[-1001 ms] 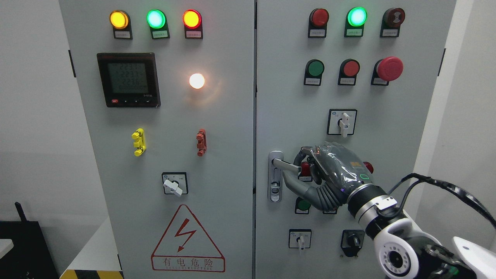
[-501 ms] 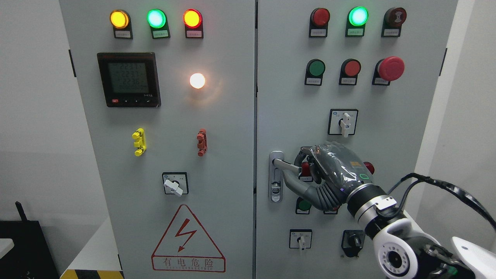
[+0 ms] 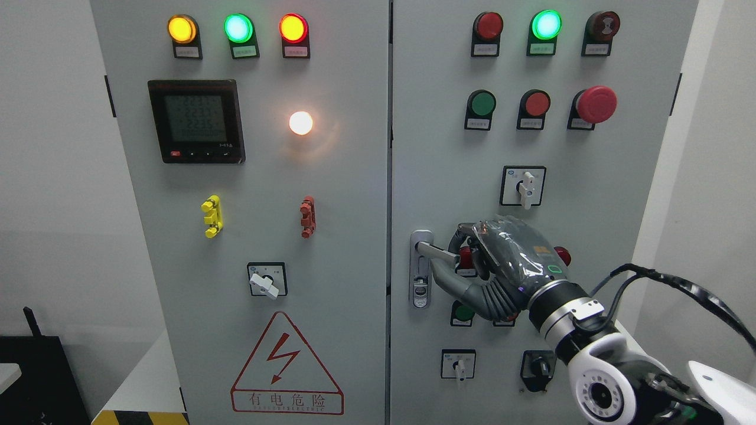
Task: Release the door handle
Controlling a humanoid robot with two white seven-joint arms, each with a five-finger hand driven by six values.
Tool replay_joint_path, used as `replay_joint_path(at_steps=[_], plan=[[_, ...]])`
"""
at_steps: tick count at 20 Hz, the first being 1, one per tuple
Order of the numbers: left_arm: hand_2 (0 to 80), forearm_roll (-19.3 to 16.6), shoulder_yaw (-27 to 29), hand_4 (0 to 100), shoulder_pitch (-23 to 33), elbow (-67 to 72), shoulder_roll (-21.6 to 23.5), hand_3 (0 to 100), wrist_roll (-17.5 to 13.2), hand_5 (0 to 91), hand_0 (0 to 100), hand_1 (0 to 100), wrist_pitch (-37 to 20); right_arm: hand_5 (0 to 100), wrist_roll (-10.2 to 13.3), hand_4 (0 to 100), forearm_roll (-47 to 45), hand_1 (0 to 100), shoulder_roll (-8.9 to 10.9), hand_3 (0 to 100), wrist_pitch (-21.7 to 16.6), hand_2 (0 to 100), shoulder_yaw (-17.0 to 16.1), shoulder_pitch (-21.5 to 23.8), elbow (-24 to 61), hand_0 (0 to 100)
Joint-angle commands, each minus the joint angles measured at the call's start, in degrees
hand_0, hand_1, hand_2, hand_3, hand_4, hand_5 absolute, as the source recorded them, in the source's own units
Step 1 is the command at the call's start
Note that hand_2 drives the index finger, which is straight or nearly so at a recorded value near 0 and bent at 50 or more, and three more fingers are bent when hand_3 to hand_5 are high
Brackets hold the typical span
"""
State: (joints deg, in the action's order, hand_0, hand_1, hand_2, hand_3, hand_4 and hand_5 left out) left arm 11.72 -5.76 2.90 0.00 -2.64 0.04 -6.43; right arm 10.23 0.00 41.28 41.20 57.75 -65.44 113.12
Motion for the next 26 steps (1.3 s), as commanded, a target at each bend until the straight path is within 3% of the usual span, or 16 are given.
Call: replay_joint_path(at_steps=[1,26], plan=[[0.0,-0.03,0.05,0,0.00,-1.76,0.00,0,0.05,0.0,12,39,0.01,99,0.05,100,-0.79,31,-0.06,100,0.11,59,-0.01,0.23,-0.01,46],[0.0,-0.03,0.05,0,0.00,-1.76,0.00,0,0.05,0.0,12,39,0.01,99,0.05,100,-0.70,33,-0.06,100,0.11,62,-0.01,0.23,-0.09,46]])
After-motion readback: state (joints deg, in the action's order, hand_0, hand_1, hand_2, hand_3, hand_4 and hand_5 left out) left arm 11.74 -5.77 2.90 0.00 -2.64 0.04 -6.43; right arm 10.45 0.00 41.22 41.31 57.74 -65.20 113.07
